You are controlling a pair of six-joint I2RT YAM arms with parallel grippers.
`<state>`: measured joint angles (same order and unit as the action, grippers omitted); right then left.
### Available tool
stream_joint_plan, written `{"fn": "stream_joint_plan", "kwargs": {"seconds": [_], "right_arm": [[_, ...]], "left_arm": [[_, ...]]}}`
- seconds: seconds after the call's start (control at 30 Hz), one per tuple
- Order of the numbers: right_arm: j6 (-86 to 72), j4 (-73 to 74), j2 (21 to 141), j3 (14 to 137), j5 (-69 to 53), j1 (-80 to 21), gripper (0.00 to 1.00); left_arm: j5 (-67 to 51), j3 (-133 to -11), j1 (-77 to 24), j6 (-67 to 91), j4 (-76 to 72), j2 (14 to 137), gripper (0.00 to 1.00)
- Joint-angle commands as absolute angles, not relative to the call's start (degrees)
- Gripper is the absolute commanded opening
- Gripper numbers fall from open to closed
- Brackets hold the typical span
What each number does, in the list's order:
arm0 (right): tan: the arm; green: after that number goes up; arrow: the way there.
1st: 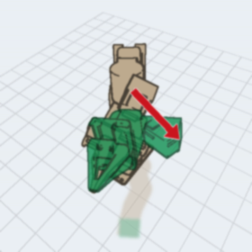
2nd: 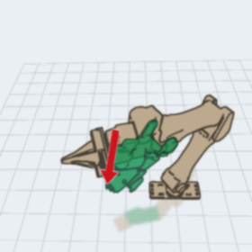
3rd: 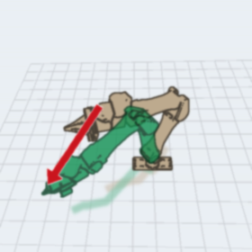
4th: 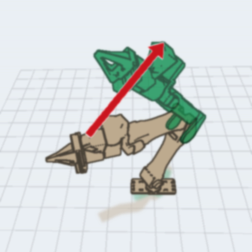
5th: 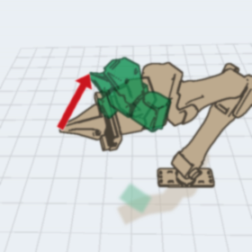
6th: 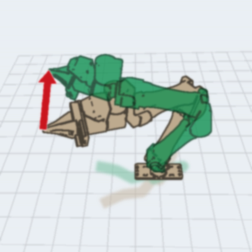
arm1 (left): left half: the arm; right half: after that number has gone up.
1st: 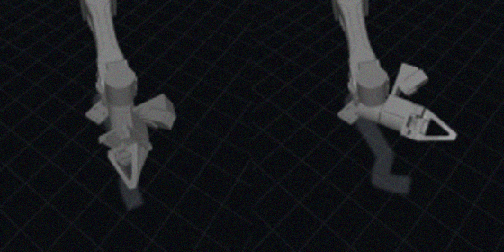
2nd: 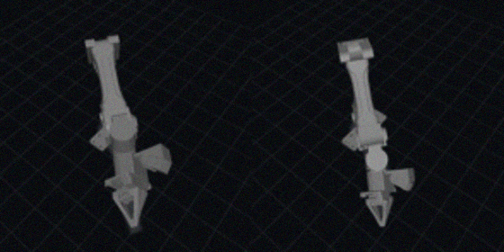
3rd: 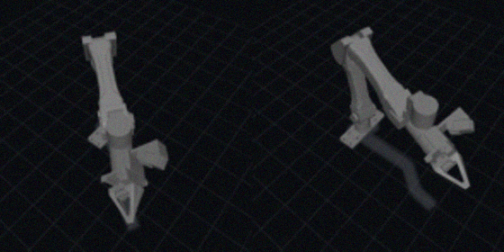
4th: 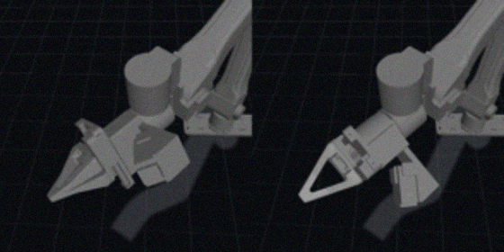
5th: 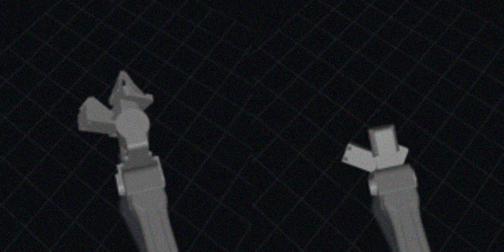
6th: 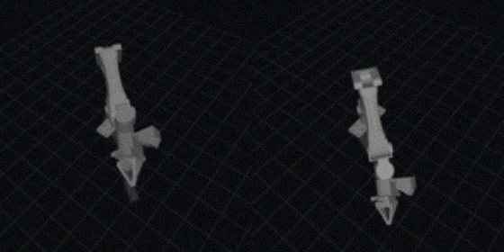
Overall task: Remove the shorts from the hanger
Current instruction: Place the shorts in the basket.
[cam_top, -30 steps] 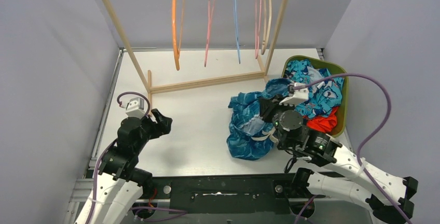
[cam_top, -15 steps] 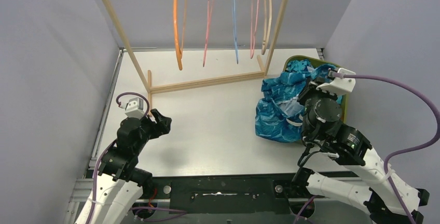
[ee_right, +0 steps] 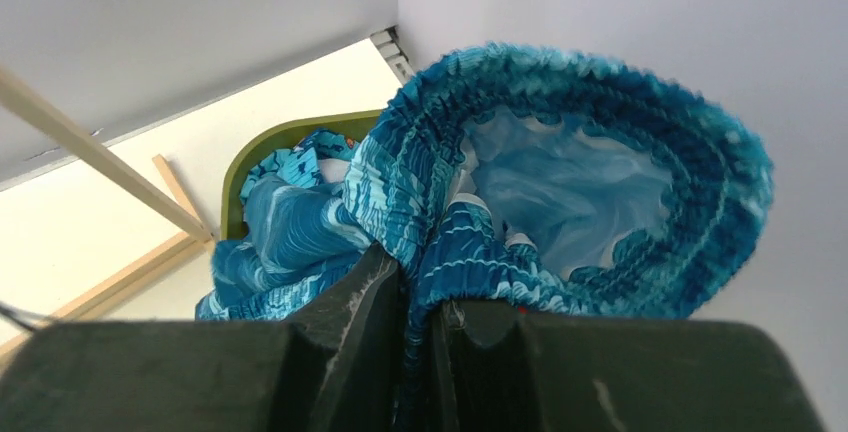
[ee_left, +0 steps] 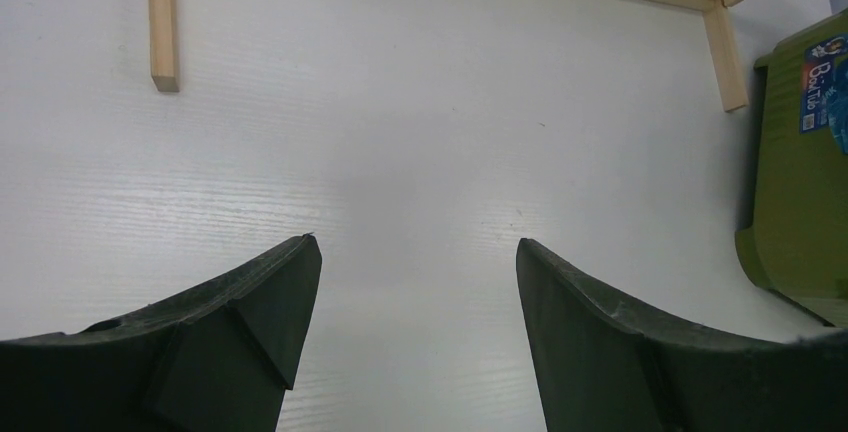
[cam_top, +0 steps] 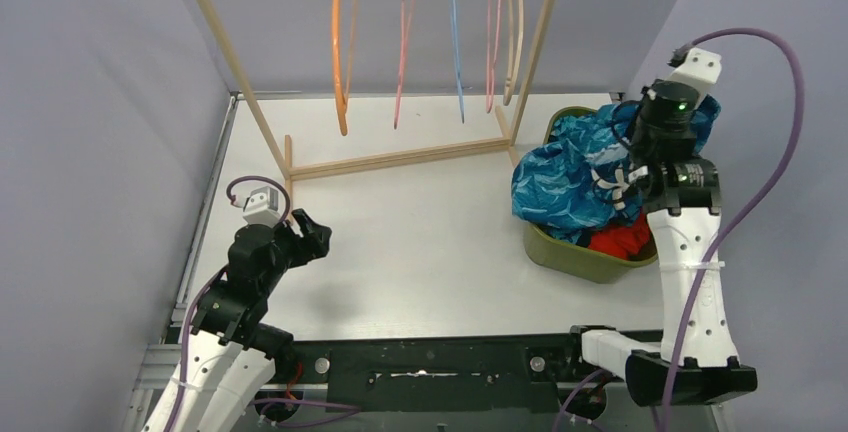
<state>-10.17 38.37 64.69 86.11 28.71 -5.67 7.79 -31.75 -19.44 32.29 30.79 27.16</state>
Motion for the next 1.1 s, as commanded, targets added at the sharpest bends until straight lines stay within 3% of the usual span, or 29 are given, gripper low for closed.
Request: {"fn": "stream_joint_plan", "kwargs": {"seconds": [0.0, 0.33, 0.63, 0.93, 1.07], "right_arm": [[-12.35, 41.03, 67.29, 96.68, 2.59, 7.04, 0.00], [-17.07, 41.79, 72.93, 108.59, -14.22, 18.72, 0.00], [-16.83, 43.27, 72.16, 110.23, -14.89, 19.50, 0.00], [-16.46, 40.38, 65.32, 80.81, -19.65, 19.45, 0.01], [-15.75, 40.08, 67.75, 69.25, -17.49, 19.49, 0.03]], "left_arm": [[9.02, -32.17, -19.52, 31.55, 27.81, 26.55, 0.72], [9.41, -32.13, -19.04, 31.50, 27.56, 26.50, 0.72], [8.76, -32.00, -18.20, 31.20, 27.25, 26.28, 0.72], [8.77, -31.99, -18.17, 31.20, 27.25, 26.05, 0.72], [8.44, -31.95, -18.02, 31.14, 26.90, 26.31, 0.72]]}}
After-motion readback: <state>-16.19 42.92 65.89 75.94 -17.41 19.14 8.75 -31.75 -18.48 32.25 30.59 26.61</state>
